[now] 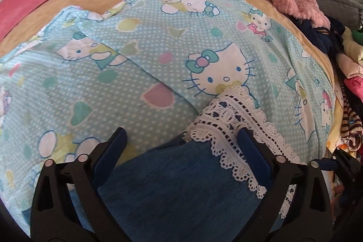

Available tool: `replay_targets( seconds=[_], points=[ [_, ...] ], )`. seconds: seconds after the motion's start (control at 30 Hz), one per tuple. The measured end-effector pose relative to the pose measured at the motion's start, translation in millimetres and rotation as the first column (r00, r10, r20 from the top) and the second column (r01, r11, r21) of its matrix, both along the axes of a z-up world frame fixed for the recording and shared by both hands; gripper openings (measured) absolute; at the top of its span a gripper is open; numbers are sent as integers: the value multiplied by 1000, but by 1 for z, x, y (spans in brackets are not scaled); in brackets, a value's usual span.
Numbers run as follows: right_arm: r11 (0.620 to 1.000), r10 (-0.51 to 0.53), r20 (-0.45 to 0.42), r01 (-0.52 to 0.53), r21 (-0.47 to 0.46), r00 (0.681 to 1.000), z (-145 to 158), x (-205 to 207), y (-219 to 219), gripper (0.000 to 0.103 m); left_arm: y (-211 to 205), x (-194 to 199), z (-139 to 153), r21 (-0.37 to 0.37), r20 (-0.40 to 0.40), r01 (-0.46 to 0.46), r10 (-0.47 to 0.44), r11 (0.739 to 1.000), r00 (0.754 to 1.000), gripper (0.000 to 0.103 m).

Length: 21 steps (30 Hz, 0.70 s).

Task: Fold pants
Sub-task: 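Grasp the lace-trimmed leg hems with both grippers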

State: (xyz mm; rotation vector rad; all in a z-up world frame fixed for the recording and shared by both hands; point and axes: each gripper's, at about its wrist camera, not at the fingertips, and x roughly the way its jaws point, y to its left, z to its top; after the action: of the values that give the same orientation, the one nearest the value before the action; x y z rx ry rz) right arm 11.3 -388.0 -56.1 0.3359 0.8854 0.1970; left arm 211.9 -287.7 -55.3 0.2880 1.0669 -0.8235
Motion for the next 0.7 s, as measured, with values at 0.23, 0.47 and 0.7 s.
replay_targets(
  seconds=[0.23, 0.47, 0.7],
  points=[
    [999, 22, 14, -22, 28, 1000, -1, -1, 1, 76, -8, -6, -1, -15, -18, 59, -60, 998, 998, 51],
    [999, 31, 1, -31, 29, 1000, -10, 7, 8, 74, -6, -6, -7, -48, -31, 67, -69, 997, 997, 56],
    [998, 60, 14, -60, 29, 998, -8, 11, 12, 46, -6, -12, -4, -63, -40, 50, -52, 997, 998, 28]
  ],
)
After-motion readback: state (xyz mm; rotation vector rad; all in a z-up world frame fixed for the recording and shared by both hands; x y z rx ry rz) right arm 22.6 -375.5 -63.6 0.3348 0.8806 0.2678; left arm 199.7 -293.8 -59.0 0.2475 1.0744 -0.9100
